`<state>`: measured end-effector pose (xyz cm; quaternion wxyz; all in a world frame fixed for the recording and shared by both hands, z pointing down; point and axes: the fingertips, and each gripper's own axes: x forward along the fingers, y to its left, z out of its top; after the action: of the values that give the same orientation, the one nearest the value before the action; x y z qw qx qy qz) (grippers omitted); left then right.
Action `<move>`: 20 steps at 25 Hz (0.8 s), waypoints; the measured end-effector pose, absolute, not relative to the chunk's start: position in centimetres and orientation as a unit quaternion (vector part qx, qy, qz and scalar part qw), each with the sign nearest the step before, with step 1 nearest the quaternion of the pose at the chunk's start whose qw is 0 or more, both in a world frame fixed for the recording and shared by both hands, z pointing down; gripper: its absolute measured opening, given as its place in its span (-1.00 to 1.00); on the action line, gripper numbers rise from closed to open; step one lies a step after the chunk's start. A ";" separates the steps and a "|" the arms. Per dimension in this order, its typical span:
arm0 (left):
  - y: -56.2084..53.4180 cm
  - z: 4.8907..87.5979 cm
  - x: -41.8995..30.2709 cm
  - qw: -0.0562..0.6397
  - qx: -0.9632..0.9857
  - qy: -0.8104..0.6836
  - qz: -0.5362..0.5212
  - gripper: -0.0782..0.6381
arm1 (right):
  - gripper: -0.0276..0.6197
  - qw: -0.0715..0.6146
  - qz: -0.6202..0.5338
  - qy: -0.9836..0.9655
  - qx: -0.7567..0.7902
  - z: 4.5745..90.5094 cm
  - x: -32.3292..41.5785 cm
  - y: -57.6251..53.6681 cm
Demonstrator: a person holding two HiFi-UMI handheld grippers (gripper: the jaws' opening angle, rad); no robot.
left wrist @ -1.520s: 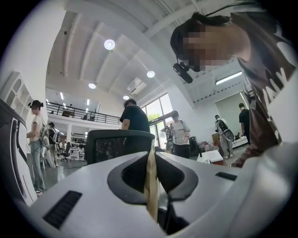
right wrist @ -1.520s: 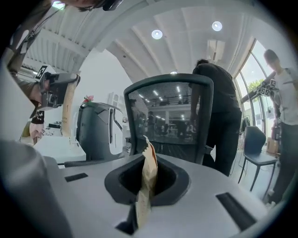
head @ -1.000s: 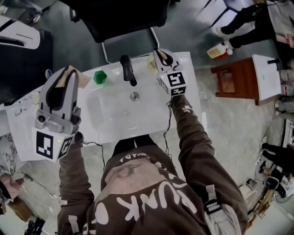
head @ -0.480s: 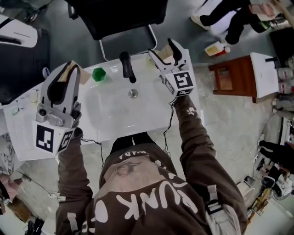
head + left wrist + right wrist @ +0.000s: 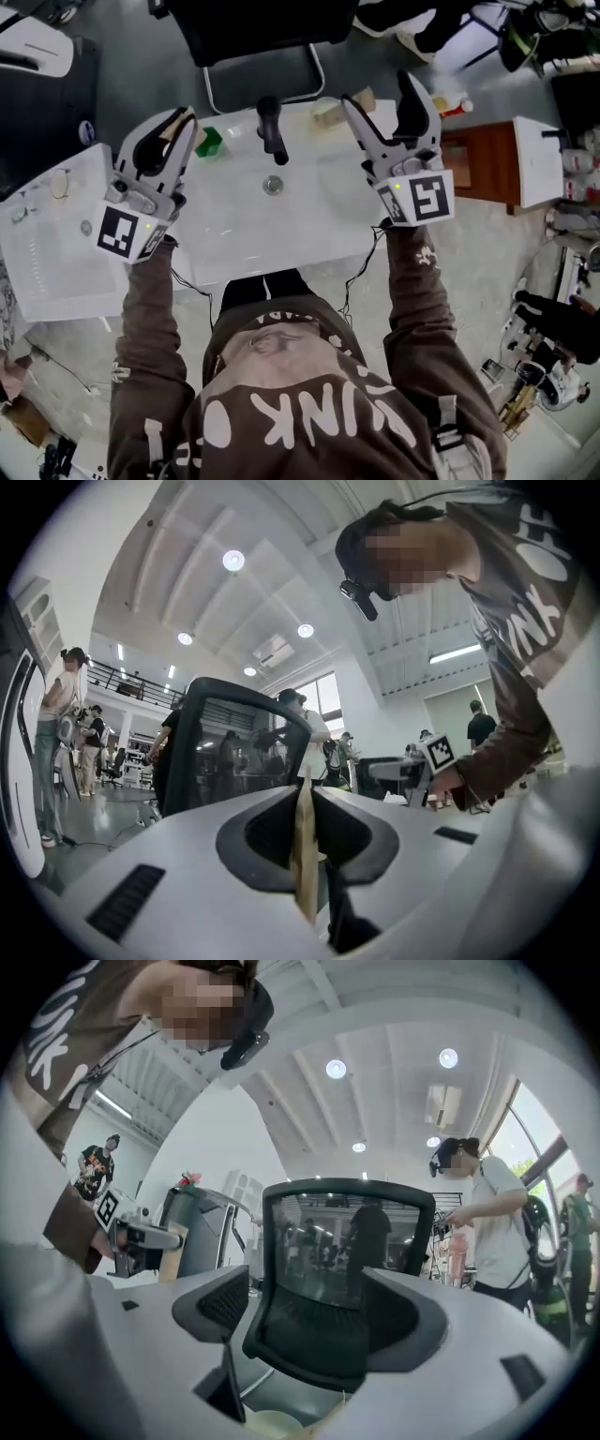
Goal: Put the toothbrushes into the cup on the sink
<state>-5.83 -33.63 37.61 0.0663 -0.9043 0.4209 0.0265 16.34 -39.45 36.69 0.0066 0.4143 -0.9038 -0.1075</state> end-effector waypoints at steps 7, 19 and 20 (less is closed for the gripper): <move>-34.9 42.9 -6.2 0.046 -0.909 0.414 0.022 -0.64 | 0.22 0.007 -0.123 -0.906 0.406 34.4 15.7 -37.0; -34.9 46.1 -6.4 0.017 -0.911 0.409 0.043 -0.65 | 0.22 0.010 -0.128 -0.907 0.402 33.4 14.5 -35.6; -35.0 46.6 -6.5 0.015 -0.911 0.409 0.041 -0.65 | 0.22 0.011 -0.128 -0.907 0.402 33.5 14.5 -35.6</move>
<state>-6.48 -35.03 46.65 0.0154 -0.9114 0.4092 0.0407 14.51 -35.59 33.49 0.0108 0.4017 -0.9067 -0.1282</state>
